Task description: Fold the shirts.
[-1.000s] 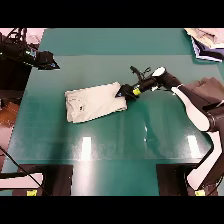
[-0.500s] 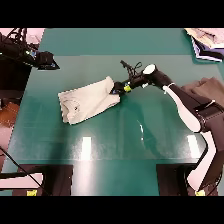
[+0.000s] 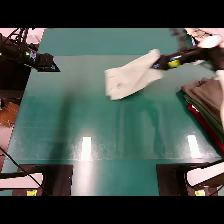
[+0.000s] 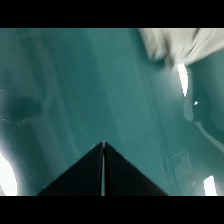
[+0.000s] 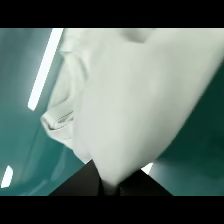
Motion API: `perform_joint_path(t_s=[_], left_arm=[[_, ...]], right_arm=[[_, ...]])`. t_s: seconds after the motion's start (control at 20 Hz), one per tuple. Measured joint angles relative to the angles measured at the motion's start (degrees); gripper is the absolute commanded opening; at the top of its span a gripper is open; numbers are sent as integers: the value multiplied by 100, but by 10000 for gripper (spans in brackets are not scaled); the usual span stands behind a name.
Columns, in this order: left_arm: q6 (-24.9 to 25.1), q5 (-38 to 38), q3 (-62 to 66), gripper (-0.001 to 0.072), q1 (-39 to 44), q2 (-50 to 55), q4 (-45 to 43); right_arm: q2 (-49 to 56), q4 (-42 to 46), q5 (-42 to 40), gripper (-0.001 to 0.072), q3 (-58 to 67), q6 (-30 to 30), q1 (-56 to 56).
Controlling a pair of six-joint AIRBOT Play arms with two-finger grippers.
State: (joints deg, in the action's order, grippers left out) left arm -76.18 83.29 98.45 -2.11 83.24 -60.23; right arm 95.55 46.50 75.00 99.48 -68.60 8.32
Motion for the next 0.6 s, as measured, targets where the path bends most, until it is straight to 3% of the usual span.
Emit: perform_joint_path(t_s=[0.3, 0.6], left_arm=[[-24, 7, 0, 28, 0, 0, 52], [-39, 9, 0, 29, 0, 0, 79]], right_arm=[[-981, 144, -380, 16, -420, -28, 2098], [-1307, 111, -317, 16, -474, 7, 2828]])
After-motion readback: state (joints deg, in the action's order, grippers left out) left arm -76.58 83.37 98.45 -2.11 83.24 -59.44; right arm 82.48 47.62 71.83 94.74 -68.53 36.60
